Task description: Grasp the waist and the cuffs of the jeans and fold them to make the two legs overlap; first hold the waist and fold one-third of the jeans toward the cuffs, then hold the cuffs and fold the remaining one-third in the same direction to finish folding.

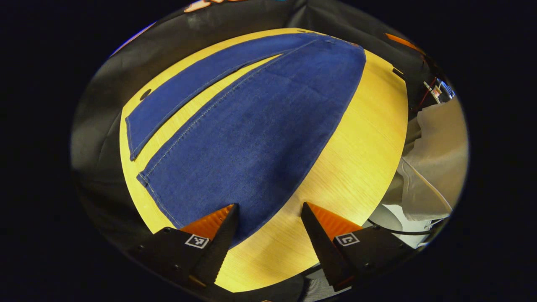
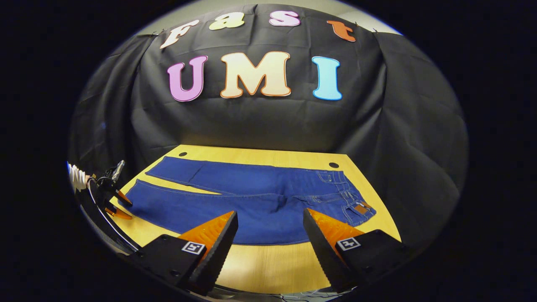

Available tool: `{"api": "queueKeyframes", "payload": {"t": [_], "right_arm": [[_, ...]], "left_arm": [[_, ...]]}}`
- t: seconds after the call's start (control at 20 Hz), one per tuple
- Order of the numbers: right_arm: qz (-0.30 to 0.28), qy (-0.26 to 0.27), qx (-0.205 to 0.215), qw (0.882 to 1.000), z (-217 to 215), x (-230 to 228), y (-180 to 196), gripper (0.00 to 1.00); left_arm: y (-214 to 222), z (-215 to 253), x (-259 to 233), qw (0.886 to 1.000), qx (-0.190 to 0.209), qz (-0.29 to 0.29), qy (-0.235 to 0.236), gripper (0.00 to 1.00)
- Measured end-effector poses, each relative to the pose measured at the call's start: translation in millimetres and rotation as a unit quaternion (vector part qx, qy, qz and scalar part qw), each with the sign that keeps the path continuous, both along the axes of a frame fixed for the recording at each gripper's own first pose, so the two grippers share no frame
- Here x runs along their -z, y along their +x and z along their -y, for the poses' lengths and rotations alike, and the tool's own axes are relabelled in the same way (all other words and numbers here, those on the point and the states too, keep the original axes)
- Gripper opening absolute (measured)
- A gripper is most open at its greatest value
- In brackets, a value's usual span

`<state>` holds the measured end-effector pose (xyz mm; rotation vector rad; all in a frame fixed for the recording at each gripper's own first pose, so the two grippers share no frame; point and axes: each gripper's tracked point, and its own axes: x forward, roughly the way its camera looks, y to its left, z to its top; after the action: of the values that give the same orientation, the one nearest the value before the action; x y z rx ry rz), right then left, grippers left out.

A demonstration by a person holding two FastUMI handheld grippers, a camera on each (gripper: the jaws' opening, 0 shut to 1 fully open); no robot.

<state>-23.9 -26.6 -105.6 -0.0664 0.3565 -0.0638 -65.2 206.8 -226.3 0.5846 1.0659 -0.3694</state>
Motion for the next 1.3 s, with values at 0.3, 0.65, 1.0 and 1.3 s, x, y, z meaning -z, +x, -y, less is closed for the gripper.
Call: {"api": "queueKeyframes", "payload": {"t": [0.3, 0.65, 1.0, 1.3], "right_arm": [[-0.015, 0.013, 0.003, 1.000, -3.6, 16.7, -2.1, 0.98], [-0.020, 0.013, -0.009, 1.000, -12.8, 22.7, 5.4, 0.94], [-0.014, 0.014, -0.017, 1.000, -15.5, 14.5, 17.4, 0.94], [-0.038, -0.007, -0.061, 0.997, -11.2, 30.6, 26.7, 0.94]], "left_arm": [[0.9, -3.0, 1.2, 0.999, 0.018, -0.046, 0.019, 0.93], [6.0, -7.9, 0.2, 0.996, 0.005, -0.074, 0.046, 0.71], [23.1, -16.1, -4.4, 0.998, -0.006, -0.044, 0.045, 0.06], [24.7, -17.7, -3.9, 0.998, -0.026, -0.039, 0.035, 0.00]]}}
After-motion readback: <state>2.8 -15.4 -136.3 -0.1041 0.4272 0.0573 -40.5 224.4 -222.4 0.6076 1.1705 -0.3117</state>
